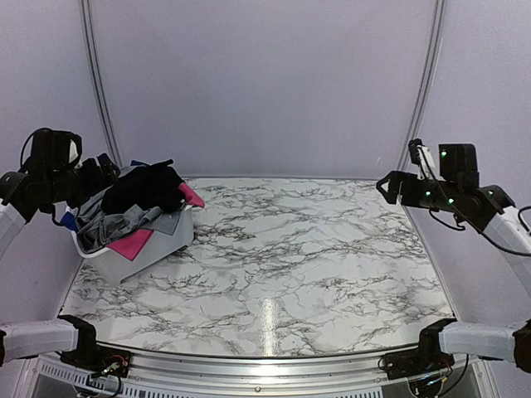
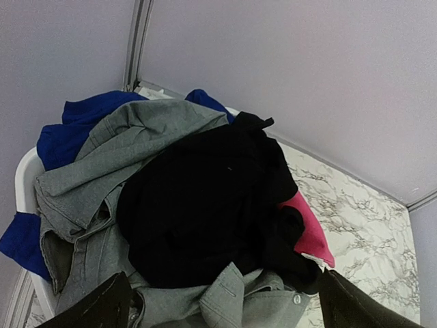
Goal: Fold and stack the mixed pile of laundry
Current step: Pick up the crumpled T-shirt from the bin.
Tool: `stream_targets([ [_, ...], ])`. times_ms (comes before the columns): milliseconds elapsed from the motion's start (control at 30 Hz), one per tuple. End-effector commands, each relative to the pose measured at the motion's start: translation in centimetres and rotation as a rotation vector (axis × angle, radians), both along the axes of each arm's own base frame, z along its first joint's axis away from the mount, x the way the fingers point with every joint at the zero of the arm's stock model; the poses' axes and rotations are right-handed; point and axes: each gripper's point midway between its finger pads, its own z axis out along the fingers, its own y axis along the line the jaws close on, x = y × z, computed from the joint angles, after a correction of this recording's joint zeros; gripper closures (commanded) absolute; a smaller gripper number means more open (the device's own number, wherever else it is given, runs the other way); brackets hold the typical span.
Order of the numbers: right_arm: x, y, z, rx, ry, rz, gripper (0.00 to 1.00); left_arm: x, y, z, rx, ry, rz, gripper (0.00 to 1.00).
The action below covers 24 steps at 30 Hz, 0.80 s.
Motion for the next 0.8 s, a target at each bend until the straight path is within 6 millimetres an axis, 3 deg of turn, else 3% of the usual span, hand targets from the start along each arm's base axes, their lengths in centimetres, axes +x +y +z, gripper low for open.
stream_targets([
  [0,3.7,0.8,-0.5,-0.045,-0.004,0.021,0.02,2.3,-0.1,-1.2,0.012,0.044,-0.018,0.01],
  [133,6.5,1.6,-3.2,-0.07,0.052,0.045,0.02,4.2,0.2,-3.0,0.044,0.122,-0.025,0.01],
  [267,8.4,2.1,-4.5,-0.062,0.068,0.074,0.02,6.1,0.5,-4.0,0.087,0.179,-0.046,0.01],
  [500,9.8,2.6,-4.2,-0.018,0.021,0.126,0.01,9.8,1.1,-4.2,0.217,0.266,-0.089,0.01],
  [767,10.6,2.2,-3.1,0.0,-0.017,0.142,0.02,13.0,-0.3,-6.8,0.36,0.381,-0.197,0.01],
])
